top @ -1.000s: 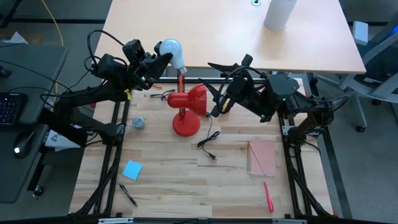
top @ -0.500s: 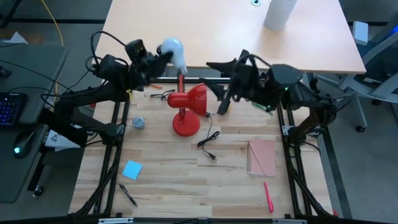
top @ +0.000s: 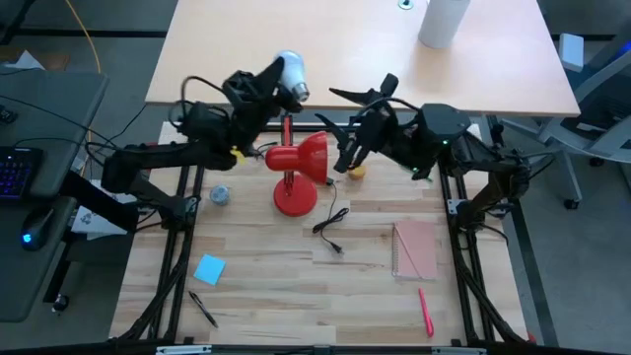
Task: Screw lightbulb
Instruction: Insert the lightbulb into the lamp
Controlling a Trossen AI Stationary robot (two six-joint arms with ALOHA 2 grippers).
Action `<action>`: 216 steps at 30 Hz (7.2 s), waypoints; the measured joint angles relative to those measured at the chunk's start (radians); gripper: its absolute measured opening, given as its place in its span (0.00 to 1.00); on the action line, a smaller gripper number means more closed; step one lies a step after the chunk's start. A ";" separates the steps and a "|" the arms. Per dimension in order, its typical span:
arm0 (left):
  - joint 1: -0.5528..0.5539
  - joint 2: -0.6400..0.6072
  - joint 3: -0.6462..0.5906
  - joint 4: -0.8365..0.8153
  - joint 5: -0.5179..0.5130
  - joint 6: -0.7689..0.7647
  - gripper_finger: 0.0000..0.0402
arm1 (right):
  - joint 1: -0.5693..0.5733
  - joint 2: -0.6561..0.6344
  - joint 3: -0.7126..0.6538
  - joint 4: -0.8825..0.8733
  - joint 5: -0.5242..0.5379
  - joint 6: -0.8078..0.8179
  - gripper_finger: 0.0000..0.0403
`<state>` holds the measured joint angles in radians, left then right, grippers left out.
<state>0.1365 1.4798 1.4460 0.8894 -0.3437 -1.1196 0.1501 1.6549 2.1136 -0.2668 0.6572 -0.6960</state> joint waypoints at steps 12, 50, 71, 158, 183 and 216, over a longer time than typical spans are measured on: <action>0.051 0.031 0.000 0.003 0.017 -0.137 0.57 | 0.014 0.042 -0.001 0.155 0.098 -0.347 0.54; 0.065 0.029 0.018 0.021 0.517 -0.628 0.57 | 0.072 0.039 -0.001 0.055 0.027 -0.212 0.99; 0.165 0.029 0.049 -0.354 0.867 -0.636 0.56 | 0.262 0.041 -0.001 -0.011 0.338 -0.441 0.99; 0.257 0.028 0.267 -0.768 1.034 -0.435 0.59 | 0.063 0.140 -0.001 0.196 0.104 -0.886 0.37; 0.272 0.033 0.266 -0.731 1.042 -0.309 0.82 | 0.068 0.139 -0.001 0.212 0.104 -0.855 0.36; 0.155 -0.253 0.023 -0.622 0.761 0.748 0.85 | -0.124 0.083 -0.002 0.549 -0.604 0.668 0.35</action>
<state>0.2916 1.2273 1.4685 0.2669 0.4170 -0.3717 0.0257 1.7378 2.1120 0.2822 0.0528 -0.0284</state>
